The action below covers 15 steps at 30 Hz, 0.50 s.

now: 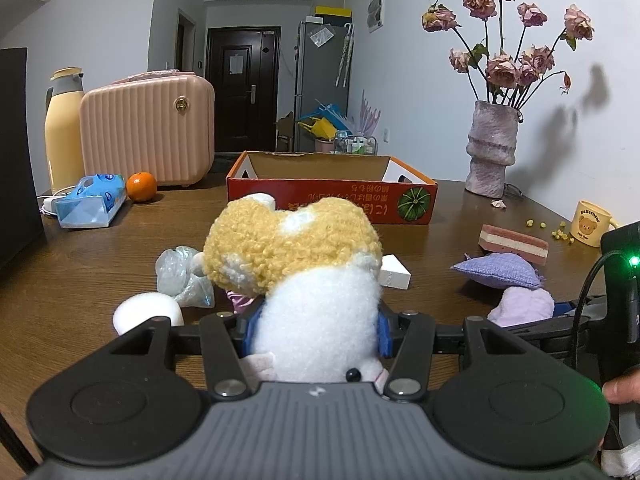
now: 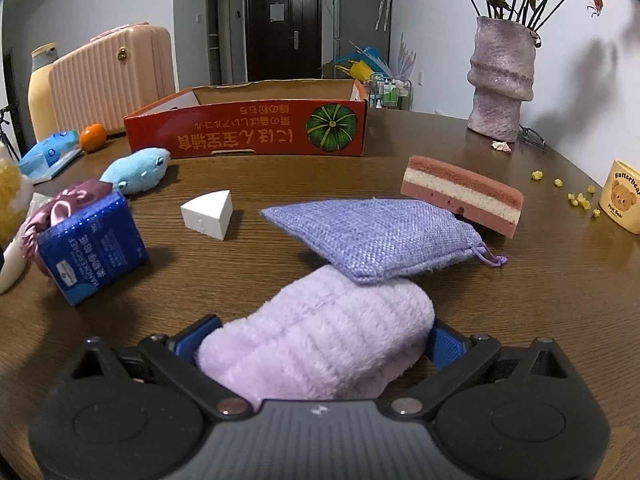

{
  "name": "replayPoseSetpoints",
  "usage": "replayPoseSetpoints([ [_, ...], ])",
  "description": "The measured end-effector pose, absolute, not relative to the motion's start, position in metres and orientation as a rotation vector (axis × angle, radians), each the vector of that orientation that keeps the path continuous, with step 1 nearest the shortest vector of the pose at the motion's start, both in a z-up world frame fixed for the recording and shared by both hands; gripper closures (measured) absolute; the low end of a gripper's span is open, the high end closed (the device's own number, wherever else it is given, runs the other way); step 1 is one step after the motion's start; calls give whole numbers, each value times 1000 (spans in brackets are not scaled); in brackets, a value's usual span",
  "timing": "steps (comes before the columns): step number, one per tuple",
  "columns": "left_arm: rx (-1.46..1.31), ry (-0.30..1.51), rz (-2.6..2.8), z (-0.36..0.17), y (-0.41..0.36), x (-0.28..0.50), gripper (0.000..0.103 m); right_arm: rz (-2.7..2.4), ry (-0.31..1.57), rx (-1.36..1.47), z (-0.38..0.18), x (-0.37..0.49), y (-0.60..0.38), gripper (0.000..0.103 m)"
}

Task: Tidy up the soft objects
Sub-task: 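Lift the plush lamb with the left tool while the right tool grasps the lilac towel roll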

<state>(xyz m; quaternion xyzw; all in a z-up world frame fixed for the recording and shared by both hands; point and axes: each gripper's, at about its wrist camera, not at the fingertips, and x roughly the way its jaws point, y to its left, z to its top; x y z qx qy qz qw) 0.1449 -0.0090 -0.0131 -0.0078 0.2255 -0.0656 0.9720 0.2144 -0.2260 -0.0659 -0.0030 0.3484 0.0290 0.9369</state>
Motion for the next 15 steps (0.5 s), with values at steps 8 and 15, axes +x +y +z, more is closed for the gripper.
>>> replayPoseSetpoints([
  [8,-17,447,-131,-11,-9,141,50,76,696,-8,-64,207,-225,12],
  [15,-14,440,-130,-8,-9,139,50,83,672,-4,-60,195,-225,41],
])
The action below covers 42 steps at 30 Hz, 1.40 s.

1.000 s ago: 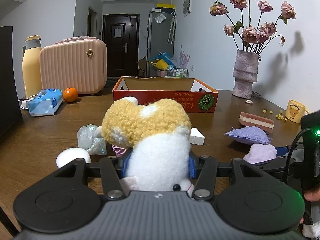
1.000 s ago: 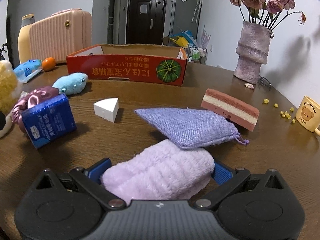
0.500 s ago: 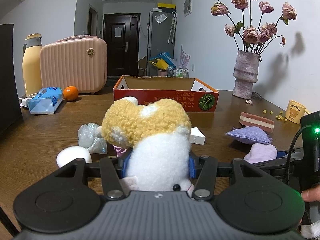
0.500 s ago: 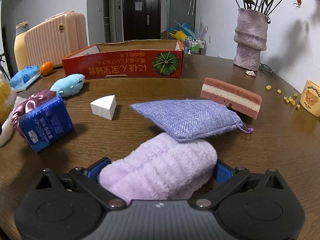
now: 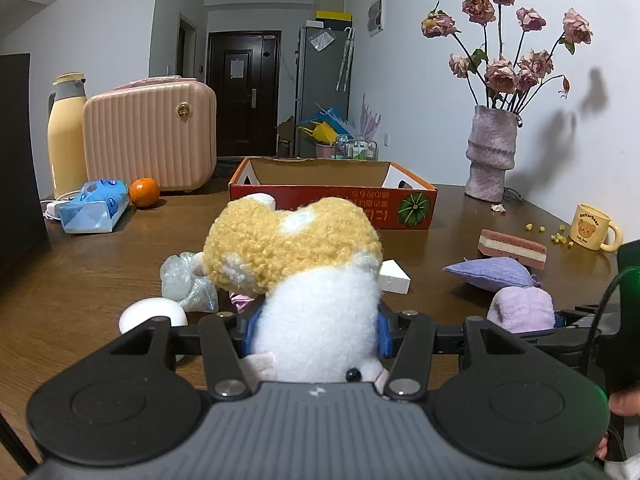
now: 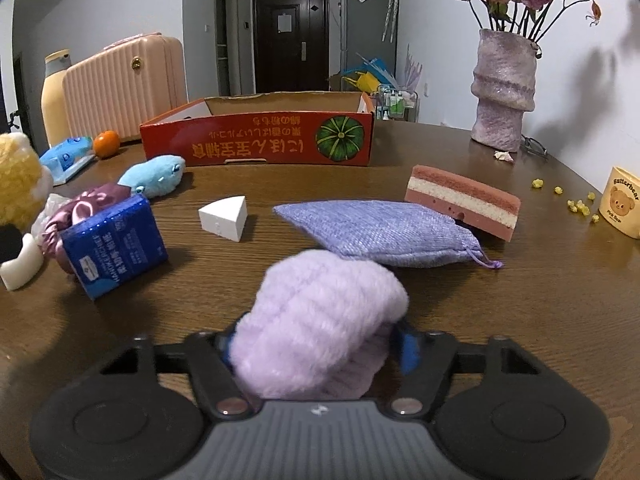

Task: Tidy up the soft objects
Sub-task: 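Lift the plush lamb with the left tool while the right tool grasps the lilac towel roll, then carry the lamb and towel roll in both tools over the red box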

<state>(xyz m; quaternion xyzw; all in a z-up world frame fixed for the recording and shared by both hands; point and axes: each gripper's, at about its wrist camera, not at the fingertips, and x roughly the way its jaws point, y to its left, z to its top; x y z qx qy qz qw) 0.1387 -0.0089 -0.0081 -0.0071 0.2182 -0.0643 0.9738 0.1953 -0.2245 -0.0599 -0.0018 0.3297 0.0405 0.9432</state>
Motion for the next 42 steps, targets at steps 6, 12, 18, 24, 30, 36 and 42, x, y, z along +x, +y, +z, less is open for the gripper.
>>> replayPoseSetpoints([
  [6,-7,435,-130,-5,-10,136,50,95,652,15,-57,184,-226,53],
  [12,3,422,-130,1,-11,134,50,111,622,21,-53,173,-226,63],
  [18,10,410,-131,8,-13,131,50,132,596,35,-44,163,-227,71],
  [24,15,401,-129,14,-14,132,50,148,551,31,-32,154,-226,72],
  [30,16,403,-125,17,-13,137,50,162,503,28,-19,151,-224,72],
  [36,16,401,-121,22,-11,145,50,169,463,19,-6,155,-222,72],
  [42,14,393,-114,30,-11,158,50,175,435,13,3,168,-219,72],
])
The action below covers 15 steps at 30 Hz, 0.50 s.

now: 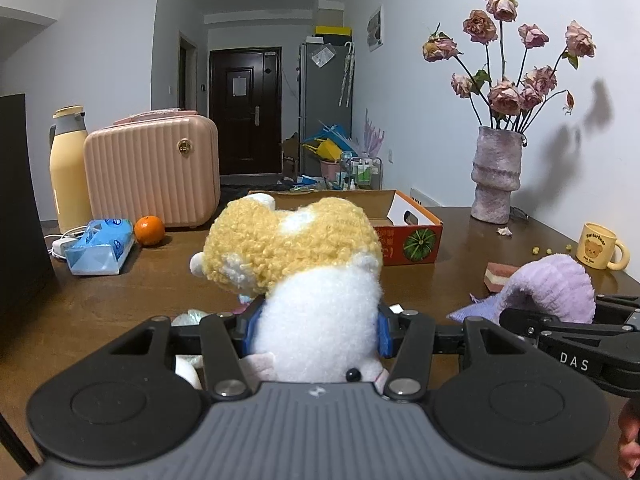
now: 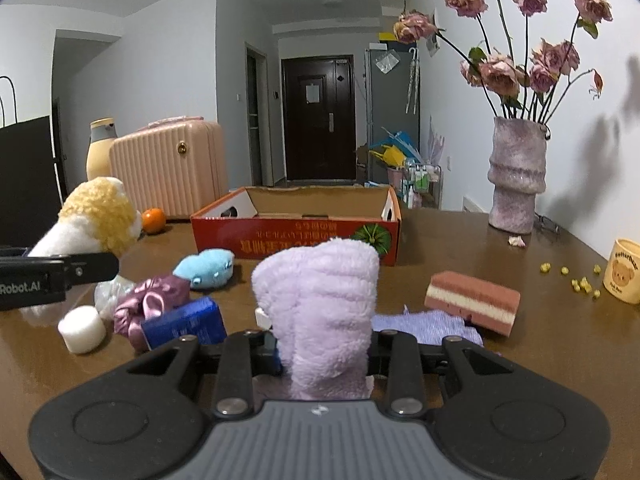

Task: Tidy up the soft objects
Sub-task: 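Carry the lamb and towel roll in both tools over the red box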

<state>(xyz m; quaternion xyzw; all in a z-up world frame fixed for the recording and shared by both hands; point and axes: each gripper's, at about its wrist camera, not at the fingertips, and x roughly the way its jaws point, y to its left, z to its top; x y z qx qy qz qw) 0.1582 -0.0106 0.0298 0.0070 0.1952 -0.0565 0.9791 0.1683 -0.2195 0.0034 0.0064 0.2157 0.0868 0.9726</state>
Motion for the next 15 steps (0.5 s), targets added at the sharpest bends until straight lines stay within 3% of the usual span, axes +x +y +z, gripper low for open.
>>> replayPoseSetpoints([
  [15,7,391,-101,43,-12,198,50,197,388,-5,20,206,-208,72],
])
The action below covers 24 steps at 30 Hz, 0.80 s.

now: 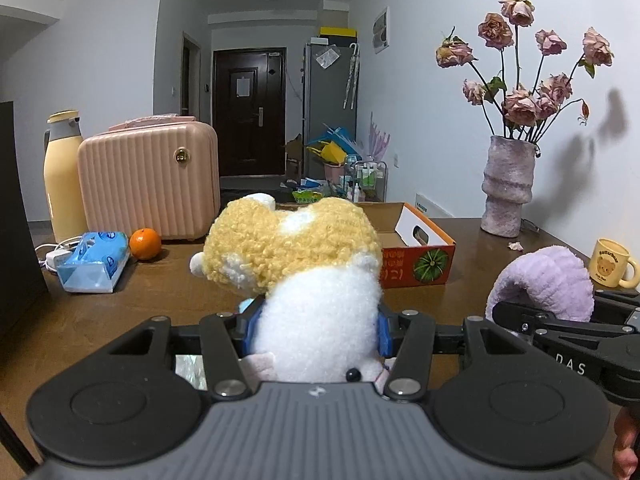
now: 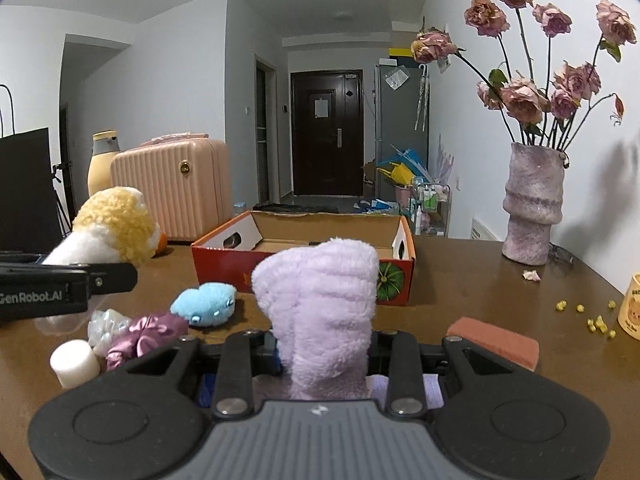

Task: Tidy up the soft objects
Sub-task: 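Carry the lamb and towel roll in both tools over the red box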

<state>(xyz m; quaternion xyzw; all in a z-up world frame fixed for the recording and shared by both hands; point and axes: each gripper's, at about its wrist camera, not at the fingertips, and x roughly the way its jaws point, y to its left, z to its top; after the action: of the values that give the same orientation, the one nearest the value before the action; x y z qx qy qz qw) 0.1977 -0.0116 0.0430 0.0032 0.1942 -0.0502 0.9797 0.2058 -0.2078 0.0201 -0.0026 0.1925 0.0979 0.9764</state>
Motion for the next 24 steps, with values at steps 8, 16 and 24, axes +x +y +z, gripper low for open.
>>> replayPoseSetpoints([
  [8,-5,395,-94,47,-16,223,50,209,381,-13,23,230,-204,72],
  [16,-22,391,-92,54,-22,252,50,207,373,-7,27,260,-206,72],
  [24,-21,394,-88,61,-26,281,50,199,362,-9,37,290,-207,72],
])
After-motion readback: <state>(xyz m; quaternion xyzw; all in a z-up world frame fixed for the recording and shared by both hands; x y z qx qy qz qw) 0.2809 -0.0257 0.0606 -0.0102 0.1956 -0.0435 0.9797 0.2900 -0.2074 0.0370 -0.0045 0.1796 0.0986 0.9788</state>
